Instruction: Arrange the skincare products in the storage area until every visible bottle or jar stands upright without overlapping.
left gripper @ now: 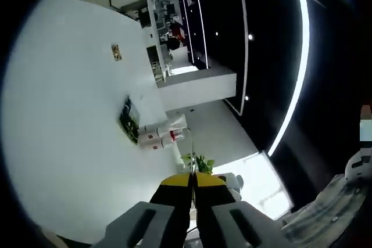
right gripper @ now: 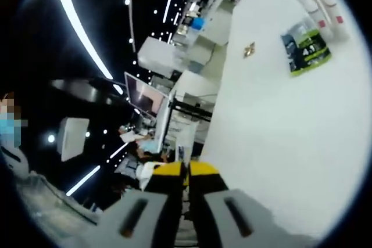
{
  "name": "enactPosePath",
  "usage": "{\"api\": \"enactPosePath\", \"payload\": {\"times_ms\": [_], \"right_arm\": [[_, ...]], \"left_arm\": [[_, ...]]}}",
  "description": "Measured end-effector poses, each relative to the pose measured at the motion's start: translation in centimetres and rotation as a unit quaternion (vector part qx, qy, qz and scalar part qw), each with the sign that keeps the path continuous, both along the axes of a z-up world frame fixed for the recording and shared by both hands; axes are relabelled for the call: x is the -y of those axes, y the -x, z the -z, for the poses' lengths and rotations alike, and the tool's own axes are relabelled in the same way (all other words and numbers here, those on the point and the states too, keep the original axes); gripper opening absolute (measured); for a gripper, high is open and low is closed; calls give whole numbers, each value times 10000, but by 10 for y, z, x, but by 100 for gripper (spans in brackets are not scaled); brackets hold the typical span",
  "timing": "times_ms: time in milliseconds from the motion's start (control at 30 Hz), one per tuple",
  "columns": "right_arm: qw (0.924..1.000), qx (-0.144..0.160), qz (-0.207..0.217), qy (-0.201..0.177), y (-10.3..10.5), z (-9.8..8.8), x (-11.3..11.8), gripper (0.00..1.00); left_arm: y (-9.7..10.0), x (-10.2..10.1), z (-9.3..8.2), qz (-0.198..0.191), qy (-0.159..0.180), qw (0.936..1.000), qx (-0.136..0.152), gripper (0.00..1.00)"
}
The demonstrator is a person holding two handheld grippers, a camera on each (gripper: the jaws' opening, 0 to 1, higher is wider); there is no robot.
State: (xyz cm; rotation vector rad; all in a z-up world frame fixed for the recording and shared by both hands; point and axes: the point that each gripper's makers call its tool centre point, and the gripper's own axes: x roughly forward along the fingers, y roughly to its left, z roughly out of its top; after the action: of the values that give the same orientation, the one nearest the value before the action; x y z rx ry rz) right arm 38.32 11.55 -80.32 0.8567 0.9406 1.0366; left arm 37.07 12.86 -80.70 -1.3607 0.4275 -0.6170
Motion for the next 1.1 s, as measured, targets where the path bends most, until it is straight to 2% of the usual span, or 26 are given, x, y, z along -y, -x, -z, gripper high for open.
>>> {"api": "enactPosePath", "payload": {"times_ms": [167, 300, 400, 467, 533, 633, 700, 867, 1100], "right_arm": [[9999, -110, -52, -61, -2, 0, -2, 2], [9998, -85, -149, -31, -4, 4, -3, 2], [9996, -109, -229, -77, -7, 6, -5, 2], [9991, -236, -312, -135, -10, 6, -7, 1], [9989, -194, -394, -190, -12, 4, -8, 0], [9983, -219, -499, -228, -17, 9, -8, 0], [9978, -242, -552, -258, -19, 10, -9, 0], [9973, -293, -511, -431, -38, 16, -9, 0], [9976, -347, -281, -524, -73, 29, -12, 0]], "left_arm": [[-1, -4, 0, -175, 61, 9998, -98, 0], [-3, -7, 3, -291, 14, 9993, -213, 0], [-4, -9, 4, -356, -18, 9990, -267, 0], [-6, -10, 4, -437, -37, 9983, -389, 0], [-9, -11, 3, -485, -57, 9979, -418, 1], [-14, -11, 9, -511, -119, 9968, -602, 3], [-15, -13, 17, -566, -231, 9947, -829, 5], [-12, -20, 27, -890, -518, 9881, -1144, 12], [-2, -15, 28, -995, -544, 9854, -1268, 15]]}}
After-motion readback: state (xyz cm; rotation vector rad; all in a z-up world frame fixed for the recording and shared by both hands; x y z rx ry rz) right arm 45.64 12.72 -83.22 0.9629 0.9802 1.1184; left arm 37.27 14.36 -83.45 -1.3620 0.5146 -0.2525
